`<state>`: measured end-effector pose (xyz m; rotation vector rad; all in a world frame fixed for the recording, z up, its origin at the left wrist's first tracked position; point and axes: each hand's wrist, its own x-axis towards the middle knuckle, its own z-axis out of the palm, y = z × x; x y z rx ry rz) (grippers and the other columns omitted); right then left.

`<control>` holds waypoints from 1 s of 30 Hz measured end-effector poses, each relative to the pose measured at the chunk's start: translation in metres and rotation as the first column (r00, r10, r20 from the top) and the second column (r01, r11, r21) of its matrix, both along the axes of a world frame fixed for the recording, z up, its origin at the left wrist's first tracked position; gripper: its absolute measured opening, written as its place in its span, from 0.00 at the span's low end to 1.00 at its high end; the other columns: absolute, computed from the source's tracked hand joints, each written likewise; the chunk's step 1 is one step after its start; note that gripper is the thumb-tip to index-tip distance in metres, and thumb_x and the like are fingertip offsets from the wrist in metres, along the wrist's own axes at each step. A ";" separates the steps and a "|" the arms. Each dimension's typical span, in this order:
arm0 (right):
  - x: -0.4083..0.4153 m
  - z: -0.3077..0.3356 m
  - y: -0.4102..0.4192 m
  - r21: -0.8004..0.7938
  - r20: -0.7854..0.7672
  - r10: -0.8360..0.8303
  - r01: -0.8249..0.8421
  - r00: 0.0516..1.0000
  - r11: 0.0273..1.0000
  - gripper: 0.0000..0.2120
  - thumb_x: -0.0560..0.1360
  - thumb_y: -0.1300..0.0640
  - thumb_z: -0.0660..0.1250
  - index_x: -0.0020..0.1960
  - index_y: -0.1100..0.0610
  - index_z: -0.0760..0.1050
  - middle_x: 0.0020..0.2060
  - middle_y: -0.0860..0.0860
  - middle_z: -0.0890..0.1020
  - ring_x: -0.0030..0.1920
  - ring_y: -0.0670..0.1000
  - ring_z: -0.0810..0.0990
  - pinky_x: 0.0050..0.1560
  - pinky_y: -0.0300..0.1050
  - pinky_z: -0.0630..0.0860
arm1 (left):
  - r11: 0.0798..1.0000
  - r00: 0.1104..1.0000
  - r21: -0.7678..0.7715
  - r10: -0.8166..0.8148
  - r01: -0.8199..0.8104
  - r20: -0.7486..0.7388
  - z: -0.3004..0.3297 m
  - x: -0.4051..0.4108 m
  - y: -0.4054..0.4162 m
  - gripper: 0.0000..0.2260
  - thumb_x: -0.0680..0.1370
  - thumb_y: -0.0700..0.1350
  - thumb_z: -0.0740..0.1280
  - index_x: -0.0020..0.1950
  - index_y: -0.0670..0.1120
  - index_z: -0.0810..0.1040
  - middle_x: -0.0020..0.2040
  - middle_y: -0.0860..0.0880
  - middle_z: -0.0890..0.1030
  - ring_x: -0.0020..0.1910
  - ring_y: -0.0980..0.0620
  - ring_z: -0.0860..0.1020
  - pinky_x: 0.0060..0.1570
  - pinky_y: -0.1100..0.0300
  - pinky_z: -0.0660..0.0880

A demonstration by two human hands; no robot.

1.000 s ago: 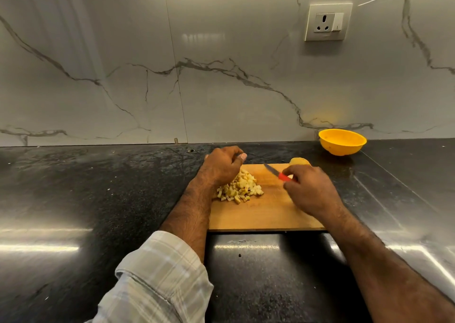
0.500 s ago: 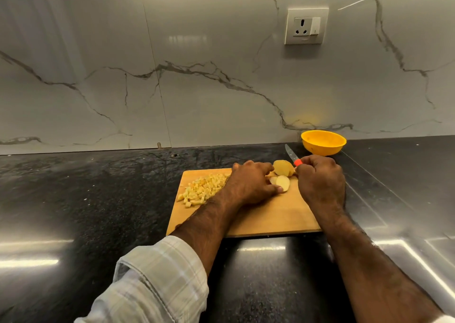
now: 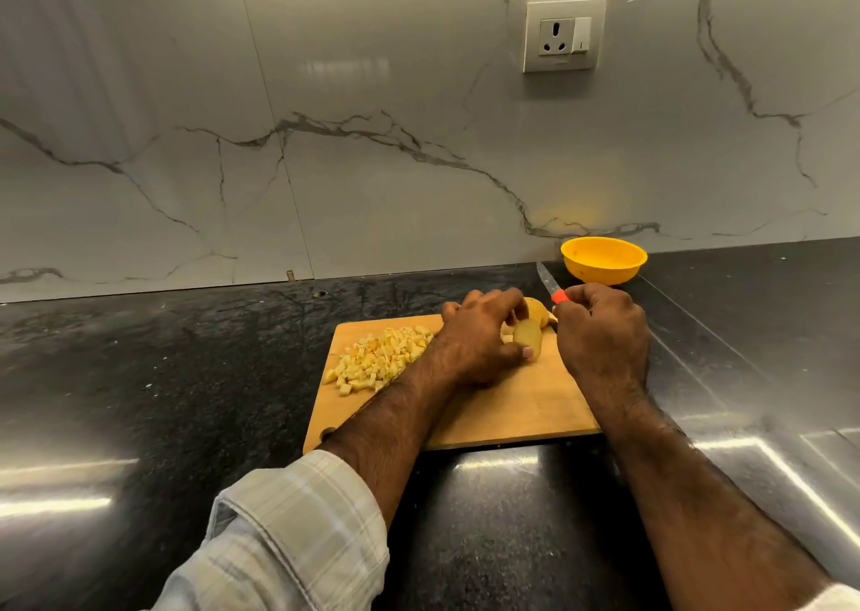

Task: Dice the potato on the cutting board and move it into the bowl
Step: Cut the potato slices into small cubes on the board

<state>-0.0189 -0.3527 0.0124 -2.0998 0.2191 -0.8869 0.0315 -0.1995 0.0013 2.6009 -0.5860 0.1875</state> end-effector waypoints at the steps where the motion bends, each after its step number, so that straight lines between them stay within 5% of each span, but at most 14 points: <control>1: 0.000 0.001 0.000 0.007 0.013 0.015 -0.015 1.000 1.000 0.11 0.81 0.53 0.66 0.56 0.57 0.85 0.45 0.53 0.86 0.43 0.51 0.80 0.44 0.46 0.76 | 0.997 1.000 -0.072 -0.009 0.009 -0.002 0.000 -0.001 0.002 0.13 0.78 0.55 0.75 0.58 0.58 0.74 0.58 0.57 0.78 0.60 0.52 0.73 0.64 0.42 0.70; 7: -0.004 0.001 0.009 -0.018 0.016 0.198 -0.198 0.980 0.980 0.10 0.79 0.55 0.69 0.56 0.55 0.85 0.42 0.46 0.84 0.43 0.49 0.82 0.45 0.50 0.81 | 0.935 0.998 -0.349 -0.054 0.066 0.045 0.007 -0.004 0.036 0.07 0.78 0.45 0.76 0.52 0.50 0.80 0.47 0.53 0.83 0.48 0.55 0.82 0.51 0.55 0.83; 13: -0.004 -0.004 0.021 -0.321 -0.428 0.227 -0.382 0.875 0.866 0.13 0.79 0.52 0.68 0.61 0.51 0.83 0.53 0.51 0.86 0.51 0.51 0.81 0.51 0.49 0.81 | 0.820 0.989 -0.568 0.132 -0.069 0.070 0.011 0.005 0.079 0.07 0.80 0.40 0.73 0.58 0.43 0.83 0.47 0.47 0.86 0.44 0.50 0.86 0.40 0.56 0.83; 18: -0.009 0.003 0.029 -0.355 -0.669 0.177 -0.520 0.722 0.777 0.20 0.76 0.49 0.71 0.67 0.48 0.76 0.59 0.49 0.81 0.56 0.50 0.79 0.58 0.51 0.82 | 0.851 0.990 -0.520 0.127 -0.074 0.067 0.011 0.000 0.074 0.07 0.82 0.41 0.71 0.59 0.44 0.82 0.49 0.47 0.85 0.43 0.52 0.86 0.34 0.60 0.82; 24: -0.010 0.007 0.024 -0.395 -0.675 0.092 -0.464 0.732 0.793 0.13 0.77 0.48 0.72 0.59 0.50 0.78 0.52 0.49 0.80 0.52 0.50 0.79 0.52 0.49 0.82 | 0.858 0.991 -0.503 0.133 -0.102 0.025 0.009 -0.002 0.068 0.07 0.82 0.40 0.72 0.60 0.44 0.82 0.49 0.48 0.85 0.42 0.54 0.86 0.35 0.62 0.82; 30: -0.009 0.012 0.015 -0.388 -0.694 0.034 -0.414 0.719 0.823 0.10 0.75 0.48 0.72 0.53 0.51 0.78 0.46 0.49 0.80 0.47 0.50 0.79 0.50 0.51 0.83 | 0.947 0.996 -0.308 0.085 -0.088 -0.025 0.002 -0.007 0.054 0.12 0.81 0.41 0.73 0.63 0.51 0.83 0.52 0.52 0.82 0.50 0.53 0.83 0.51 0.54 0.84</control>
